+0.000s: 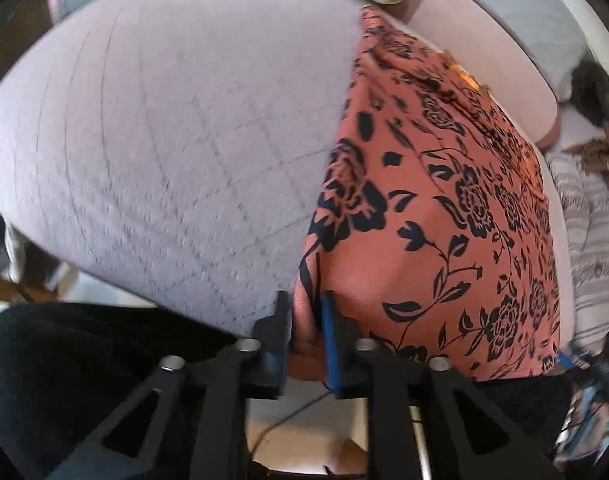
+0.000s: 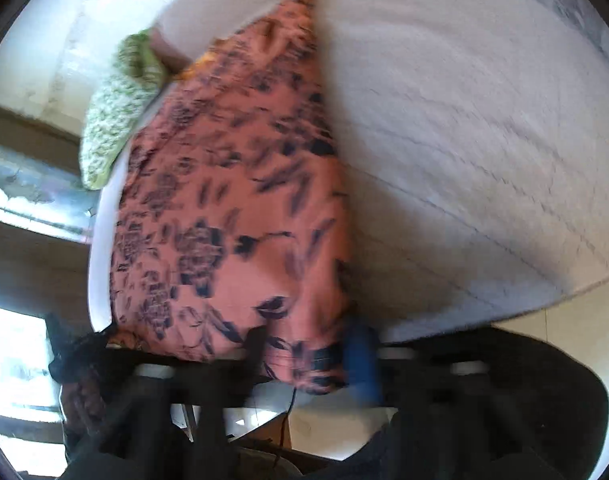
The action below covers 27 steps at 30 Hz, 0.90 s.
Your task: Fold small clothes
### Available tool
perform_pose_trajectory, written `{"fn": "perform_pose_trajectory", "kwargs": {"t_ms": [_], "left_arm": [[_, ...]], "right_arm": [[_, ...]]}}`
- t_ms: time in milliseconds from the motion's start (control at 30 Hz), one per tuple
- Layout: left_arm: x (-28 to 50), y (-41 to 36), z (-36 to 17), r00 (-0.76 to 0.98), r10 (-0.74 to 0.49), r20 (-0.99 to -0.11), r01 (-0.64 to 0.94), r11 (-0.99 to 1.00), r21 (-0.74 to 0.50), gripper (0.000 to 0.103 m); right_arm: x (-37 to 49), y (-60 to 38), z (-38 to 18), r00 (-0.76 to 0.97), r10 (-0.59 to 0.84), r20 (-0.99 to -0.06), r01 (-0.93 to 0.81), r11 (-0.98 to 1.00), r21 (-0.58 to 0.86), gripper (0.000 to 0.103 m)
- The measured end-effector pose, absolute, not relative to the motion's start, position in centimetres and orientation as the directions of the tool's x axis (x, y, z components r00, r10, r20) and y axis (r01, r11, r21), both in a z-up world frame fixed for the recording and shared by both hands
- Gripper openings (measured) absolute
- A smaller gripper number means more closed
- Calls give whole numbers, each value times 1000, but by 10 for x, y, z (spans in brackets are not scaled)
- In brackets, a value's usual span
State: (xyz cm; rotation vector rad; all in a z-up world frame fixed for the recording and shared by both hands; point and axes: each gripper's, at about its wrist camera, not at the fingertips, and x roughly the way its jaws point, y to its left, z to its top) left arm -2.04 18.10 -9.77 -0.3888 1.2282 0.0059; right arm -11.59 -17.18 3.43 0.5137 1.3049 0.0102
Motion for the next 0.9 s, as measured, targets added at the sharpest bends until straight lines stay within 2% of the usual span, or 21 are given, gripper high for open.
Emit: {"fn": "perform_pose_trajectory", "kwargs": {"t_ms": [33, 67, 133, 200, 233, 267, 300, 333, 367, 400, 500, 600, 667, 700, 733, 767, 800, 833, 867, 900], "left_arm": [[-21, 179, -95, 354, -204, -913, -197, 938, -286, 46], [-22, 178, -93, 366, -196, -910, -189, 941, -279, 52], [-23, 176, -95, 369, -155, -916, -187, 953, -236, 70], [-20, 172, -104, 343, -142, -929, -186, 959, -216, 70], [-20, 171, -109, 327, -160, -931, -183, 956, -228, 69], [-19, 170, -110, 325, -168, -931, -179, 955, -235, 64], [-21, 170, -109, 331, -177, -927, -175, 954, -245, 32], [-20, 171, -108, 334, -213, -918, -163, 946, -279, 8], [-20, 173, -105, 335, -257, -906, -161, 932, -324, 7], [-20, 173, -100, 350, -247, -904, -160, 935, -317, 7], [-20, 172, -102, 356, -231, -905, -154, 941, -301, 8], [-16, 172, -111, 319, -237, -918, -187, 933, -306, 11], [-17, 169, -103, 336, -212, -918, -166, 946, -279, 27], [-16, 167, -101, 344, -207, -916, -158, 949, -273, 53], [-15, 165, -101, 358, -194, -913, -151, 953, -262, 66], [-13, 165, -103, 359, -186, -915, -147, 957, -252, 64], [-4, 165, -107, 335, -181, -925, -146, 960, -240, 31], [-1, 166, -111, 307, -222, -925, -143, 951, -276, 7], [2, 166, -108, 314, -258, -914, -145, 938, -314, 6], [7, 163, -105, 324, -262, -909, -140, 937, -320, 6]], "right_arm": [[-116, -171, 40, 300, 263, -917, 266, 900, 345, 90], [-115, -173, 41, 303, 259, -917, 268, 900, 343, 90], [-112, -177, 34, 283, 270, -920, 302, 885, 353, 90], [-107, -178, 18, 241, 259, -935, 318, 889, 329, 90], [-104, -177, 10, 217, 257, -942, 325, 891, 318, 86], [-106, -177, 6, 202, 268, -942, 327, 888, 323, 82], [-104, -175, 4, 186, 262, -947, 321, 895, 311, 69], [-104, -177, 6, 184, 270, -945, 318, 893, 317, 41], [-105, -179, 7, 189, 296, -936, 325, 881, 344, 10], [-108, -184, 9, 203, 343, -917, 345, 852, 395, 7], [-112, -187, 18, 237, 364, -901, 342, 837, 427, 7], [-113, -191, 1, 208, 336, -919, 409, 823, 394, 17], [-111, -183, 4, 207, 357, -911, 375, 831, 411, 20], [-110, -178, 8, 209, 368, -906, 351, 837, 421, 38], [-108, -176, 8, 201, 358, -912, 345, 845, 408, 67], [-108, -174, 7, 195, 345, -918, 344, 852, 394, 68], [-108, -174, 2, 178, 339, -924, 340, 860, 381, 62], [-106, -175, 0, 162, 340, -926, 340, 862, 376, 38], [-106, -176, 1, 161, 356, -920, 343, 854, 391, 16], [-107, -180, 3, 186, 421, -888, 354, 814, 460, 9]]}}
